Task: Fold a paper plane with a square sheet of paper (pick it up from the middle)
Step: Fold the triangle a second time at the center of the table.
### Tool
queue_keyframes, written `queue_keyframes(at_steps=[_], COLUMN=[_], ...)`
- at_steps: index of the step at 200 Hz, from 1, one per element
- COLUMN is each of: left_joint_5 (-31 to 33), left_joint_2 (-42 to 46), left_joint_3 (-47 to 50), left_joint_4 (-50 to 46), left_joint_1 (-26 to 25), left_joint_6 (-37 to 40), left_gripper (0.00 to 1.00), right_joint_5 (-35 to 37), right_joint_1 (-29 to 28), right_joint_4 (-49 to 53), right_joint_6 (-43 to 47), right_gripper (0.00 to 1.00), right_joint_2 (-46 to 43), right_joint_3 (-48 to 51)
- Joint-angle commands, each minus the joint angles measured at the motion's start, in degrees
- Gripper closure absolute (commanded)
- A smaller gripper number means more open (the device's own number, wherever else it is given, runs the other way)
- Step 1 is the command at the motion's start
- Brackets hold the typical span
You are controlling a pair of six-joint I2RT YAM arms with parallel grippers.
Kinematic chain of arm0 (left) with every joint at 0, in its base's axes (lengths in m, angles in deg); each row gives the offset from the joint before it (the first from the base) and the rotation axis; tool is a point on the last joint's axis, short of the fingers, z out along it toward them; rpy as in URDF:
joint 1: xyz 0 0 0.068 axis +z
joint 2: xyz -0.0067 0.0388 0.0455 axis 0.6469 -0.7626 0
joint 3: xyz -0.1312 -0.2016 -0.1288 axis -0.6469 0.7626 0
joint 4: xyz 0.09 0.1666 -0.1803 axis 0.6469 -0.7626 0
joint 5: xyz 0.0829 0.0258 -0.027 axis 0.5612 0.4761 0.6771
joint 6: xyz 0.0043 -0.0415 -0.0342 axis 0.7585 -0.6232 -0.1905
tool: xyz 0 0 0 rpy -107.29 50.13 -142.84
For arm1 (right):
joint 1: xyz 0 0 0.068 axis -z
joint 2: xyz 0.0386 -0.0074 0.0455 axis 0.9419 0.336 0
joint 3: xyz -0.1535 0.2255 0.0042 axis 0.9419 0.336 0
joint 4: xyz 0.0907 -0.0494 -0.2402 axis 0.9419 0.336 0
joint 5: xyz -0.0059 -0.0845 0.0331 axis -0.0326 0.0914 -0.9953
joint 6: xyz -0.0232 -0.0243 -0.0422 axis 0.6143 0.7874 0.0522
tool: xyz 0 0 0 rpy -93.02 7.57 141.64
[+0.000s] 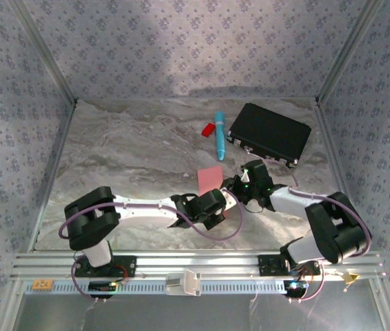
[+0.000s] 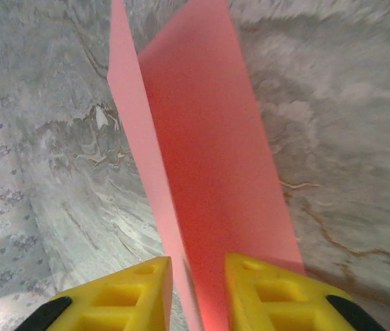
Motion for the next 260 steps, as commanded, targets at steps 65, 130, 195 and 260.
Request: queue_keyframes(at_steps=[65, 130, 195, 260], left_joint_5=[-20.9, -23.5, -21.8, -21.6], left_joint_2=[3.0, 3.4, 3.0, 2.8], left_joint_3=[2.4, 3.5, 3.2, 3.2], left_joint_4=[4.6, 5.8, 4.7, 4.0], left_joint_1=[7.3, 10.0, 10.2, 10.7], left_joint_6=[-11.7, -13.9, -13.6, -13.2], left_gripper=[1.00, 1.00, 1.00, 0.95], right_joint_5=[6.6, 7.6, 9.0, 7.6], right_joint_1=[3.4, -2.9, -7.3, -9.2], right_joint_4=[14.1, 12.2, 10.8, 3.0], right_joint_6=[2.4, 0.3, -3.0, -5.9], right_gripper=[0.74, 0.87, 0.93, 0.92], right_joint_2=[-14.5, -12.3, -7.7, -10.5], right_joint_3=[4.5, 4.3, 4.6, 7.7])
